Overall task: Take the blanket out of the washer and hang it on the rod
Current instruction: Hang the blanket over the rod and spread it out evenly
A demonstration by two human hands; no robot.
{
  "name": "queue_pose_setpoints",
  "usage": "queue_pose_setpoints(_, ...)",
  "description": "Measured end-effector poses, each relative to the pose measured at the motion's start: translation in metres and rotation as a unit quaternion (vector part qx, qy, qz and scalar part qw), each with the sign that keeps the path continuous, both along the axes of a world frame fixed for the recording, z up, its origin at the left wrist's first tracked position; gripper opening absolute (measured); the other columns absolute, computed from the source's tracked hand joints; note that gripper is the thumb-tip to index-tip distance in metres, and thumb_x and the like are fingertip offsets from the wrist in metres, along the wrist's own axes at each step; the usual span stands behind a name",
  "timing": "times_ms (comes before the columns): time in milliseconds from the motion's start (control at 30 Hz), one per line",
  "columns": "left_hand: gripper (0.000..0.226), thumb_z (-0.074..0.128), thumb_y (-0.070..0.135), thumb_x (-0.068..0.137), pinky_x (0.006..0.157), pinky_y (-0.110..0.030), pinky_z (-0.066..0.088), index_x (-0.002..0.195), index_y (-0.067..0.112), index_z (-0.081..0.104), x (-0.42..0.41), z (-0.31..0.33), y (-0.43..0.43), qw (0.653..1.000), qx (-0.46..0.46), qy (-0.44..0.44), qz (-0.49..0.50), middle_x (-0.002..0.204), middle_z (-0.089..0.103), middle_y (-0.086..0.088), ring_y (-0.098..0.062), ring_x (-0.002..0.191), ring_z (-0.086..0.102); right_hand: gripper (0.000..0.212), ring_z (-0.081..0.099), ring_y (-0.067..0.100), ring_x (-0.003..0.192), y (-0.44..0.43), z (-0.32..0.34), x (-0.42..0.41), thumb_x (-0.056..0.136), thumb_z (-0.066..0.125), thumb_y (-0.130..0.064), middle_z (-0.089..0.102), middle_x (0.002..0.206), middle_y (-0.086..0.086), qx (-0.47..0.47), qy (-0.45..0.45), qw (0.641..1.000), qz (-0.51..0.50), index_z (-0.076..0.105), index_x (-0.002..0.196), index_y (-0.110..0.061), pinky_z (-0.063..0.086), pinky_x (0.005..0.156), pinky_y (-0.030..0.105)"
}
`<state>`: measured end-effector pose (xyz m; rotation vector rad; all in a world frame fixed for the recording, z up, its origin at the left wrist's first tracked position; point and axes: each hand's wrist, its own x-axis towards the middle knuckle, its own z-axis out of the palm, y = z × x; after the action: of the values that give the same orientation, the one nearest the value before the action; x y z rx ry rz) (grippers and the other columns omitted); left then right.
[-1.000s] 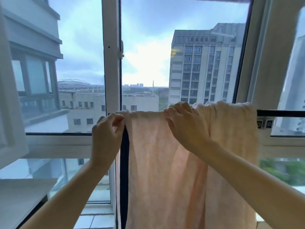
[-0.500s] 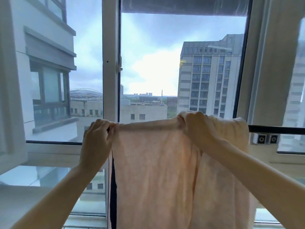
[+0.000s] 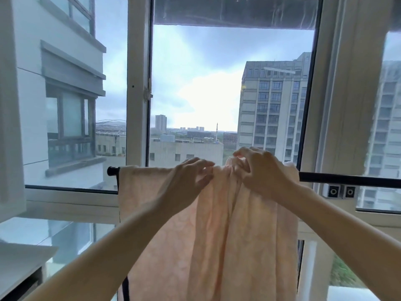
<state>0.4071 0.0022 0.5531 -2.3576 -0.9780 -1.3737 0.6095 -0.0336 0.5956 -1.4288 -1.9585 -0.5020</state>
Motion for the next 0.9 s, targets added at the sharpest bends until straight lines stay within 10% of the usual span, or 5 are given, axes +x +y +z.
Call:
queue_pose_setpoints(167,0.015,0.069,0.022,0.087,0.071,-0.005,0.047,0.1,0.016,0.073,0.004,0.006,0.007,0.998,-0.042,-0.055,0.004,0.089,0.069,0.008,0.008,0.074,0.06,0.014,0.055,0.009,0.073,-0.016,0.01,0.013,0.094,0.049,-0.033,0.062,0.088,-0.009,-0.046,-0.035,0.998,-0.026,0.055,0.103,-0.024,0.022,0.049,0.02)
queue_pose_setpoints(900,0.016,0.062,0.017,0.092,0.062,-0.024,0.041,0.076,0.017,0.06,-0.007,0.002,0.022,0.983,-0.089,-0.131,0.094,0.067,0.061,0.003,-0.014,0.065,0.059,0.021,0.065,0.022,0.081,-0.009,0.015,0.123,0.094,0.05,-0.002,0.07,0.09,0.006,0.049,0.104,0.993,0.008,0.065,0.106,-0.01,0.054,0.078,0.035)
